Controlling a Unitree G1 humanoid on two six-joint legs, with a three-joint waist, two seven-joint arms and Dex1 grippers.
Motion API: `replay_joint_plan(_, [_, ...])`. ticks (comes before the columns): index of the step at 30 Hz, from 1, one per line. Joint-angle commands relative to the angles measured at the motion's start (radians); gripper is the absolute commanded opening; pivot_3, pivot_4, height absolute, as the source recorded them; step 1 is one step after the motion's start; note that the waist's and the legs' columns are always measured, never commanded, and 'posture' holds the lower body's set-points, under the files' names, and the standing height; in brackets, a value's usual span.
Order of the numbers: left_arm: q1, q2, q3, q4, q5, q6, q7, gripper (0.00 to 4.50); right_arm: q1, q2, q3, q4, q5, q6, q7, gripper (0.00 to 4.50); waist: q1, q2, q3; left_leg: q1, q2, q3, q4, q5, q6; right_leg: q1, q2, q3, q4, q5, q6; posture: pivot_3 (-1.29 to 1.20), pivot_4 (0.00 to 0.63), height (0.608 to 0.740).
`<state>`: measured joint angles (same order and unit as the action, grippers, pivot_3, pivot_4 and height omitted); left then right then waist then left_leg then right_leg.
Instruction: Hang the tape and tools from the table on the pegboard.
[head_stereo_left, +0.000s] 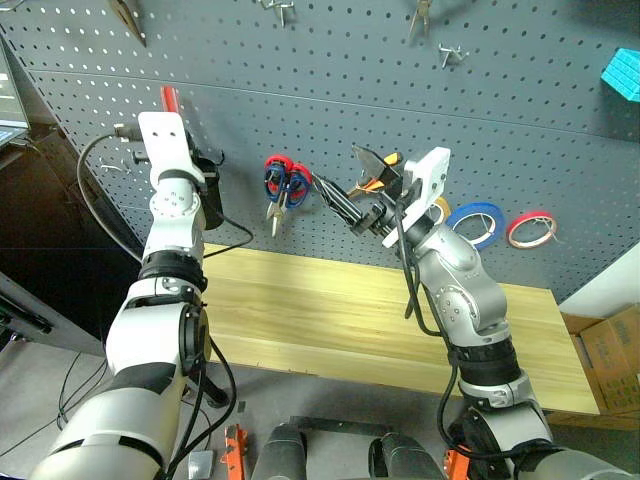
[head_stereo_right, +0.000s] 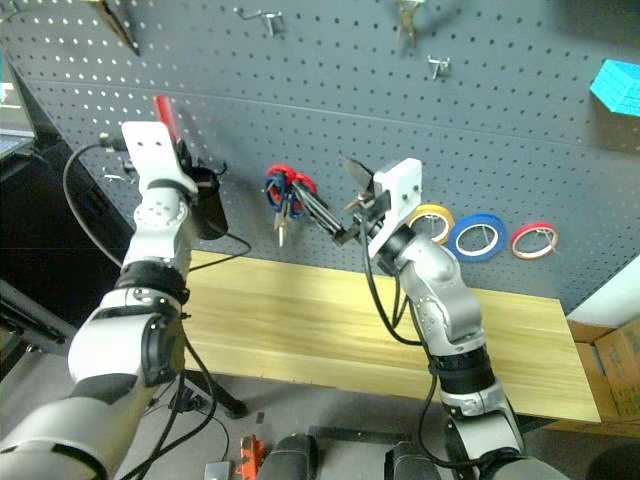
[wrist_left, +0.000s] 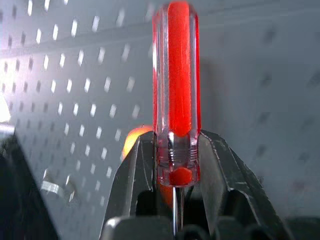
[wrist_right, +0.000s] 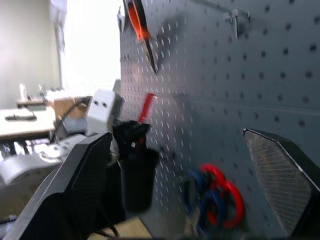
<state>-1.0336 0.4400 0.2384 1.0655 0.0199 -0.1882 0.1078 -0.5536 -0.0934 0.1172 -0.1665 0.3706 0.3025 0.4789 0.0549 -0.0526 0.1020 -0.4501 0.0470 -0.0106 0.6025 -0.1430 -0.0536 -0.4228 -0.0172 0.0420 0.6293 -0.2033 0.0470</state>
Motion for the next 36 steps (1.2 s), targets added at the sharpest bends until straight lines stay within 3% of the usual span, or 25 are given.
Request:
replay_joint_plan(1, [0.014, 0.009, 0.008, -0.058, -0.014, -0.011, 0.014, 0.81, 0.017, -0.024, 0.022, -0.059, -0.021, 0.012, 0.009, 4.50, -0.003, 0.000, -0.001, 0.000, 0.000, 0.000, 0.000, 0.000, 0.000, 0.000, 0.000, 0.000, 0.000, 0.000, 0.000, 0.11, 0.000, 0.740])
replay_joint_plan(5, [0.047, -0.005, 0.009, -0.107, -0.028, 0.005, 0.021, 0.81, 0.024, -0.023, 0.029, -0.068, -0.020, 0.022, 0.001, 4.50, -0.008, 0.000, -0.002, 0.002, 0.000, 0.001, 0.000, 0.000, 0.000, 0.000, 0.000, 0.000, 0.001, 0.000, 0.000, 0.11, 0.009, 0.740])
replay_joint_plan(16, [0.080, -0.025, 0.012, -0.221, -0.053, 0.061, 0.035, 4.48, 0.016, -0.023, 0.018, -0.059, -0.027, 0.029, 0.003, 4.50, -0.008, 0.000, -0.002, 0.003, 0.000, 0.001, 0.003, 0.001, 0.001, 0.003, 0.000, 0.000, 0.003, 0.000, 0.000, 0.10, 0.022, 0.740])
replay_joint_plan(23, [0.123, -0.053, 0.018, -0.348, -0.081, 0.144, 0.047, 4.48, 0.028, -0.024, 0.016, -0.071, -0.023, 0.033, 0.001, 4.50, -0.009, 0.000, -0.002, 0.003, 0.000, 0.001, 0.005, 0.001, 0.001, 0.003, 0.000, 0.001, 0.005, 0.000, 0.000, 0.10, 0.027, 0.740])
replay_joint_plan(28, [0.175, -0.093, 0.024, -0.621, -0.143, 0.358, 0.028, 4.48, 0.040, -0.036, 0.007, -0.101, -0.016, 0.045, 0.001, 4.50, -0.009, 0.000, -0.002, 0.003, 0.000, 0.001, 0.006, 0.001, 0.001, 0.002, 0.000, 0.001, 0.008, 0.000, 0.000, 0.10, 0.035, 0.740])
replay_joint_plan(36, [0.301, -0.202, -0.101, -1.112, -0.243, 0.689, -0.091, 4.48, 0.093, -0.083, -0.020, -0.246, -0.007, 0.166, -0.066, 4.50, -0.010, 0.000, -0.002, 0.010, 0.000, 0.002, 0.007, 0.001, 0.001, 0.004, -0.001, 0.003, 0.015, -0.004, -0.006, 0.12, 0.045, 0.740])
